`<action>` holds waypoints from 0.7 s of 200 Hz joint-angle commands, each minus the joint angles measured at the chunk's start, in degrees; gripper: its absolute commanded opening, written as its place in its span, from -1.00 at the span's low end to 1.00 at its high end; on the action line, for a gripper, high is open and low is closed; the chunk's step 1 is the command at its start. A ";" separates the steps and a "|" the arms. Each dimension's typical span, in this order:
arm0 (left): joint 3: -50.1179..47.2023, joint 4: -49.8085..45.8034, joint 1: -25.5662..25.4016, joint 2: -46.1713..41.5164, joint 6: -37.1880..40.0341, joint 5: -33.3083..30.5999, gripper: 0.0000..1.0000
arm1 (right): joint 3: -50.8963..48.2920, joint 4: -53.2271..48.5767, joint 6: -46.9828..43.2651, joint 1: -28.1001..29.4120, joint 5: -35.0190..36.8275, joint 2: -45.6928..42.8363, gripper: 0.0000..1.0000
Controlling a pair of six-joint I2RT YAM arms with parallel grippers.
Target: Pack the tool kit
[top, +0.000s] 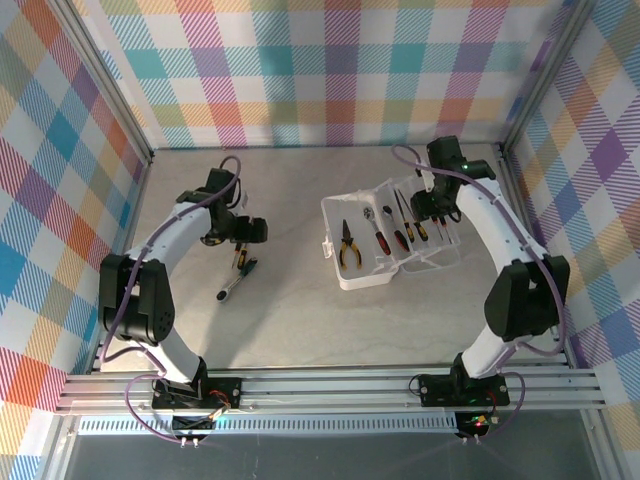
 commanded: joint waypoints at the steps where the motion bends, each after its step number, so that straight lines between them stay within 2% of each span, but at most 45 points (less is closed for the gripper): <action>1: -5.21 -1.52 -2.97 -4.37 -3.40 -1.18 0.99 | -0.71 2.64 1.05 1.49 -9.08 -5.33 0.57; 32: -11.03 -2.04 -4.40 -4.39 -5.23 -2.70 0.99 | -2.96 5.31 2.49 2.50 -14.89 -7.29 0.65; 78: -13.80 -3.02 -5.46 -3.10 -5.15 -6.88 1.00 | -5.47 6.77 2.84 2.91 -16.05 -8.16 0.65; 112: -13.43 -5.07 -5.46 -2.89 -5.29 -10.55 0.83 | -5.95 6.87 2.84 3.00 -16.55 -8.45 0.66; 140: -14.76 -6.58 -5.46 -2.87 -8.08 -16.20 0.80 | -5.94 7.11 2.84 3.00 -16.81 -8.45 0.65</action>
